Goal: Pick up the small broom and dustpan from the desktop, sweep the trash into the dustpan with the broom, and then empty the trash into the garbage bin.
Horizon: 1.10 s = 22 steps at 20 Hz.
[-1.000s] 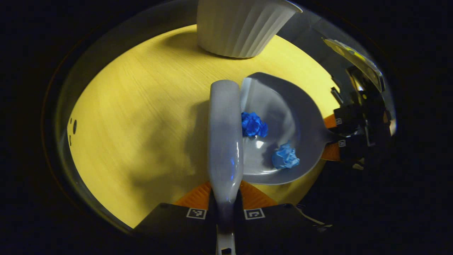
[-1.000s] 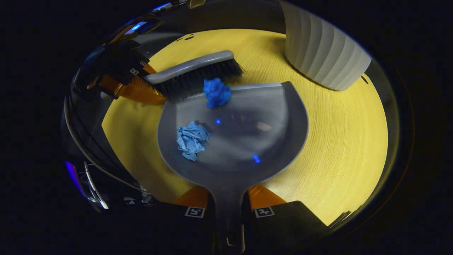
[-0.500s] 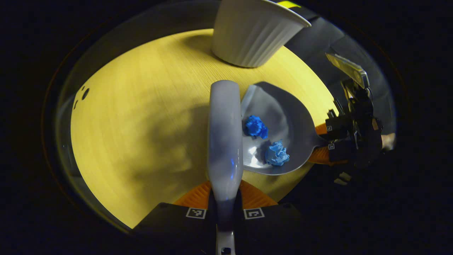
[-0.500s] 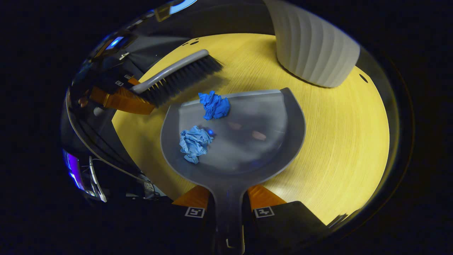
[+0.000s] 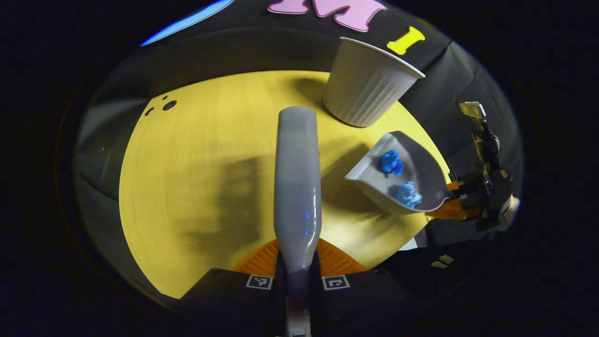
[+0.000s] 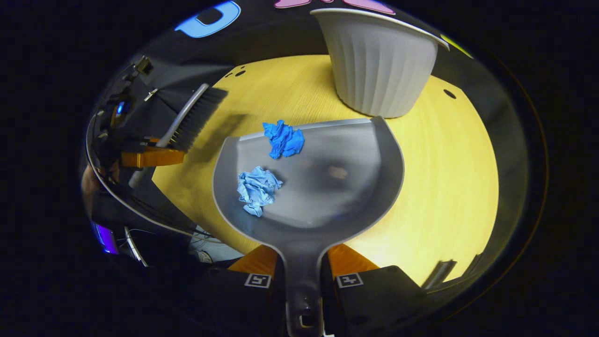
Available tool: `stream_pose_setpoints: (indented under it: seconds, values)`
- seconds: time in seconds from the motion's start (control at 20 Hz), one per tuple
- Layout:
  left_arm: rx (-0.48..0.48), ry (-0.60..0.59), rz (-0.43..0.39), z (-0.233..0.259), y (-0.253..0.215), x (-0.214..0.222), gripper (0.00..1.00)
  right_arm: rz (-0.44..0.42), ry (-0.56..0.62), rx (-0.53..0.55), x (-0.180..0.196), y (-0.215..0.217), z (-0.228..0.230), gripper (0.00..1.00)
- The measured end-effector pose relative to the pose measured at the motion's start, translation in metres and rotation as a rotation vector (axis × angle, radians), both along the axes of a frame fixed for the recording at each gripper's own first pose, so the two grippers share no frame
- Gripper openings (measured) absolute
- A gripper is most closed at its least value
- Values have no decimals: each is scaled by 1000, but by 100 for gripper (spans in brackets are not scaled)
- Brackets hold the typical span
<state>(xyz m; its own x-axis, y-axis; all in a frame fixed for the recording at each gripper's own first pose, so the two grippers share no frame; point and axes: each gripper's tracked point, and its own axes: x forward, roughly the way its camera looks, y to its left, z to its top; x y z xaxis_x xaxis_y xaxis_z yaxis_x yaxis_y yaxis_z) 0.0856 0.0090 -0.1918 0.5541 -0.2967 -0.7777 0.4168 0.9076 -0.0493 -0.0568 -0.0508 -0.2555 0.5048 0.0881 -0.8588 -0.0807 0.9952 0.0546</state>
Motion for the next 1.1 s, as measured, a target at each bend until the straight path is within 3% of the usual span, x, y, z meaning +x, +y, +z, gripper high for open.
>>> stream_pose_setpoints:
  seconds: [0.15, 0.35, 0.45, 0.75, 0.9, 1.1]
  values:
    - [-17, -2, 52, -51, 54, 3, 24, -42, -33, -6, -1, -6, 24, 36]
    - [-70, 17, 114, -71, 105, 2, 25, -80, -86, 38, -11, -17, 64, 35]
    - [-99, 12, 129, -69, 100, -5, 28, -85, -84, 45, -10, -23, 78, 35]
    - [-127, -27, 151, -65, 100, -20, 24, -118, -128, -4, 4, -28, 116, 36]
    - [-149, -30, 130, -62, 109, -21, 28, -146, -171, -34, 35, -48, 145, 35]
    - [-144, -63, 126, -52, 108, -24, 24, -180, -220, -157, 86, -86, 164, 35]
